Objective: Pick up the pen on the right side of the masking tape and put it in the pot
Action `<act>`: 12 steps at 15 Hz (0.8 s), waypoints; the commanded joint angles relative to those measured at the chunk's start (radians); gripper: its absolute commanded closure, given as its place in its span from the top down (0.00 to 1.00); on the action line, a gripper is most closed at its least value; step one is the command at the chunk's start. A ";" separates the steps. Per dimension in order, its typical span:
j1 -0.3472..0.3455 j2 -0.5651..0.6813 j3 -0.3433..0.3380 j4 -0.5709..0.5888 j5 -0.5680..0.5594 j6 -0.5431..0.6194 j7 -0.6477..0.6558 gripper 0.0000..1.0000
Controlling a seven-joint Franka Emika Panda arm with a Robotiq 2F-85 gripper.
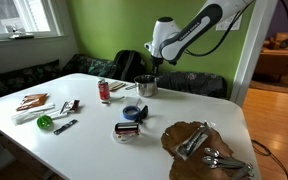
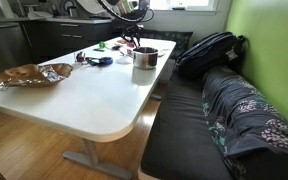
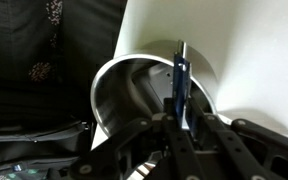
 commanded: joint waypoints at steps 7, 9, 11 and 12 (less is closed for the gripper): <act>0.049 0.095 -0.010 0.136 0.007 -0.063 0.049 0.04; 0.055 0.107 -0.011 0.149 0.009 -0.062 0.063 0.04; 0.057 0.117 -0.012 0.159 0.012 -0.064 0.074 0.04; 0.058 0.122 -0.012 0.164 0.012 -0.066 0.077 0.04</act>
